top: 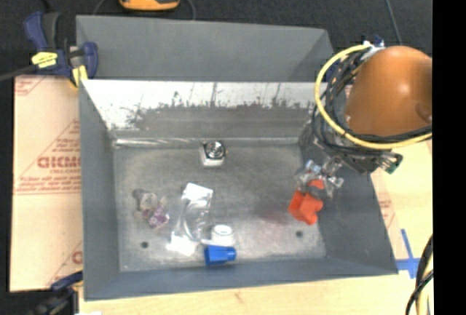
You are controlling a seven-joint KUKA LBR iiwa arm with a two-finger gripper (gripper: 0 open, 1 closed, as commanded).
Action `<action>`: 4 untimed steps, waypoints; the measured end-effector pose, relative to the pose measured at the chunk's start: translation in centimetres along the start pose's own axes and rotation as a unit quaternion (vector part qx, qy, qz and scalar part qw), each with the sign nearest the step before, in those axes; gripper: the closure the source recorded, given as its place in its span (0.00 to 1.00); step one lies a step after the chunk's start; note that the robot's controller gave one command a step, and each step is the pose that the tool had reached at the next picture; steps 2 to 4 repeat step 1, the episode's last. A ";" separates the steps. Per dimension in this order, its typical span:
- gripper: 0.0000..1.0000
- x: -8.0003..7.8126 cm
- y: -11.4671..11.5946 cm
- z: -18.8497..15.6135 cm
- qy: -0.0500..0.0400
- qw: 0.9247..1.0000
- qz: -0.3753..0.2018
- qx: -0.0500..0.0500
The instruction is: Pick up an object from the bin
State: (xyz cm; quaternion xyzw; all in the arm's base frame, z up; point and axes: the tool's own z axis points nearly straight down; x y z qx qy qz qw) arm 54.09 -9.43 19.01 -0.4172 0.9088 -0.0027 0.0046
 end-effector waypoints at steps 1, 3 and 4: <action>1.00 -0.7 0.4 -9.5 0.000 1.000 -0.005 0.001; 1.00 -0.7 0.4 -9.5 0.000 1.000 -0.005 0.001; 1.00 -0.7 0.4 -9.5 0.000 1.000 -0.005 0.001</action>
Offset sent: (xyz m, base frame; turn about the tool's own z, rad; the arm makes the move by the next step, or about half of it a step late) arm -0.0018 0.0081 0.0890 -0.0136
